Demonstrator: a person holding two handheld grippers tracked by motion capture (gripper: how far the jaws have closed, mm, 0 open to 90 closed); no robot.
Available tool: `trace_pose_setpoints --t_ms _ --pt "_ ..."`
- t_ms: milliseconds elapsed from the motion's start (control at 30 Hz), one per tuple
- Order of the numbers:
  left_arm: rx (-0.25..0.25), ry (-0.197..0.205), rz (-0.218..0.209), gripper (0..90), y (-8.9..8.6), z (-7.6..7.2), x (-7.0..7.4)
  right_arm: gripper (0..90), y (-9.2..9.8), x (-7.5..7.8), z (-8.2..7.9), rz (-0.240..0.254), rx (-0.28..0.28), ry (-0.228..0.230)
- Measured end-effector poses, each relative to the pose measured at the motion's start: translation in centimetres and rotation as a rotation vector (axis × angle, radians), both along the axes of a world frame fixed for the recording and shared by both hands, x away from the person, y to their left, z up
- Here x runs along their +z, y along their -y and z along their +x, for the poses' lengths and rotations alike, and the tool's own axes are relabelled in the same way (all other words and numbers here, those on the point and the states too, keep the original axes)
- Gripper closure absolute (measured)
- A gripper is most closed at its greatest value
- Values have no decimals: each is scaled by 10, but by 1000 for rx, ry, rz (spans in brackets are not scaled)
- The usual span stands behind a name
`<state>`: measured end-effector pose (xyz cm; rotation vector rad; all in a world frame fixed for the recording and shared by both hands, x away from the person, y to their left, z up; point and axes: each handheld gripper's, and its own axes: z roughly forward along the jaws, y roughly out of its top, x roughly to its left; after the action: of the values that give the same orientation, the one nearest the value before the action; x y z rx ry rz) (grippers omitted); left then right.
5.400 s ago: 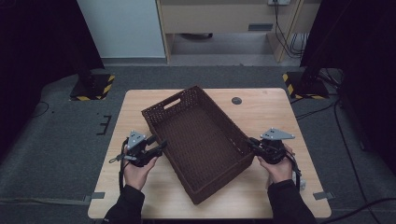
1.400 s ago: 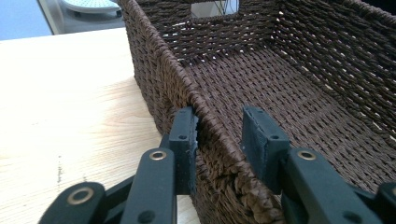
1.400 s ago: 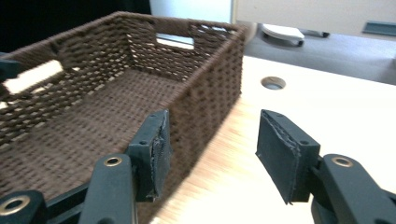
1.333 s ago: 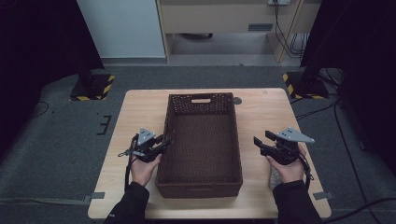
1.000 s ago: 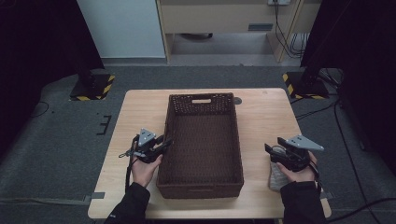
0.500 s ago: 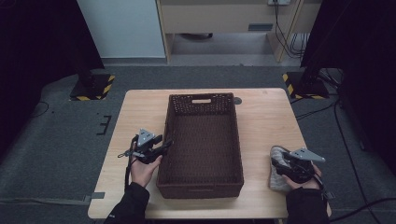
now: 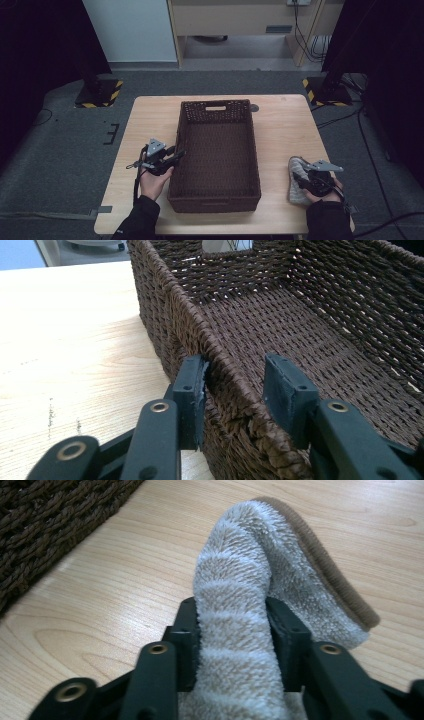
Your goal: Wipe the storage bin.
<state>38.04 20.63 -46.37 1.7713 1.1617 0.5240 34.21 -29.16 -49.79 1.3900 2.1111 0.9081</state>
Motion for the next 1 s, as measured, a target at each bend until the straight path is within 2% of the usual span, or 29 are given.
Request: trace_pose_setpoints --t_ms 100,133,267,433,767,1000 --pt "-1 -2 -2 602 0 0 0 666 0 4 1 9 -1 4" --pt "-1 -2 -2 604 0 0 0 670 -1 6 1 26 -9 7" --pt "-2 -2 -1 603 0 -1 0 668 -1 15 0 65 10 51" --pt "-3 -6 -29 592 -1 -2 -1 664 -4 21 4 103 27 72" --pt "-1 0 -13 606 0 -2 0 664 -8 37 11 141 35 155" --pt "-1 2 -2 615 1 -2 0 667 -17 49 22 164 56 193"
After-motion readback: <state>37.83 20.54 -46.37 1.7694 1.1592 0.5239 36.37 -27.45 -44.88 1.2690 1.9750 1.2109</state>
